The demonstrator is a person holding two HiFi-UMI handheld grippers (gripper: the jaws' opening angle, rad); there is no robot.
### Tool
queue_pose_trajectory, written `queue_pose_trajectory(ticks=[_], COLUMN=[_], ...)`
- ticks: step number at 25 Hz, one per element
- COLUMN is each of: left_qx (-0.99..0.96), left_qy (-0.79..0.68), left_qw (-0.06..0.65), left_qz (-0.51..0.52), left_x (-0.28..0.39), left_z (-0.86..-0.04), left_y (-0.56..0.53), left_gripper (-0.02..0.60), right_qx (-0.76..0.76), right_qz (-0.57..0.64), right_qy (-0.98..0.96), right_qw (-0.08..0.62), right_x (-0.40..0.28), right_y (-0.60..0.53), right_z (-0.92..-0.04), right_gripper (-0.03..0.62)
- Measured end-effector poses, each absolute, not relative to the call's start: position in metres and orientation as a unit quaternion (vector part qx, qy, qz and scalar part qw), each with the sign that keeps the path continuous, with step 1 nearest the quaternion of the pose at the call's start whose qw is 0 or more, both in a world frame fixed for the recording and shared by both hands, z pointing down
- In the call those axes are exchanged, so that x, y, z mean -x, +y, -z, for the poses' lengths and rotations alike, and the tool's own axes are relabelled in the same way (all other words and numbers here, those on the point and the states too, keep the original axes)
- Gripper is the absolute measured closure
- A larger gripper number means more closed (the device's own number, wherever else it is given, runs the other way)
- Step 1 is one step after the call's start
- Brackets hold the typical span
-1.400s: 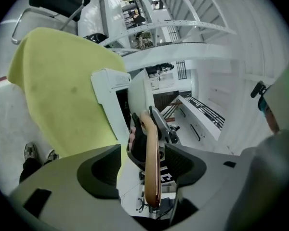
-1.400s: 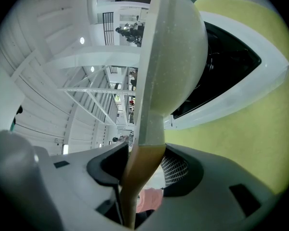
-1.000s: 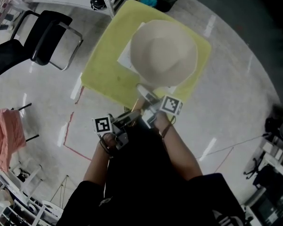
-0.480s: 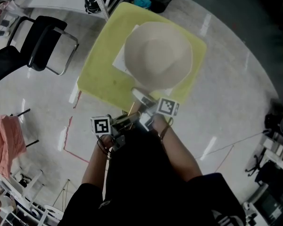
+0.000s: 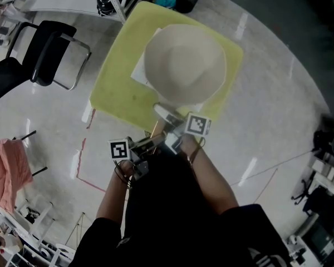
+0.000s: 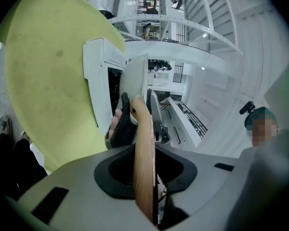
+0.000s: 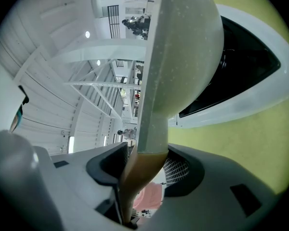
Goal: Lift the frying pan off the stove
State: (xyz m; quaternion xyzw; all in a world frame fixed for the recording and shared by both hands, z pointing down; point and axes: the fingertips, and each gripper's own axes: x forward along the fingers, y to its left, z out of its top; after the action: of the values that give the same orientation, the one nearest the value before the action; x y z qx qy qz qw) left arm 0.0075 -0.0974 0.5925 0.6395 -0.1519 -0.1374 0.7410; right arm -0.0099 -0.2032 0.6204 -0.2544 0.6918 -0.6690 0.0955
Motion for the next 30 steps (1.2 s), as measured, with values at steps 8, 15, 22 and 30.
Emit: queue_pose_trajectory(ticks=[8,15,22,30], left_qx=[-0.641,-0.703,-0.716,-0.714], left_qy=[-0.128,-0.136,-0.099,-0.091], left_qw=[0.743,0.694,0.69,0.69], left_qz=[0.147,0.065,0.05,0.073], left_x=[-0.014,-0.013,-0.016,-0.016], left_z=[-0.589,-0.595,-0.588,-0.576], left_y=[-0.095,-0.092,-0.09,-0.092], left_gripper=[0.454,0.457,0.46,0.462], right_qx=[0.227,0.214,0.212,0.212], right_qz=[0.647,0.631,0.636,0.638], right_qy=[0.721,0.741,0.738,0.737], right_qw=[0.099,0.085,0.081,0.074], right_x=[0.013,0.018,0.016,0.017], right_y=[-0.209,-0.21,-0.21,-0.21], right_z=[-0.615,-0.611,-0.607,-0.603], right_gripper=[0.368,0.37,0.368,0.362])
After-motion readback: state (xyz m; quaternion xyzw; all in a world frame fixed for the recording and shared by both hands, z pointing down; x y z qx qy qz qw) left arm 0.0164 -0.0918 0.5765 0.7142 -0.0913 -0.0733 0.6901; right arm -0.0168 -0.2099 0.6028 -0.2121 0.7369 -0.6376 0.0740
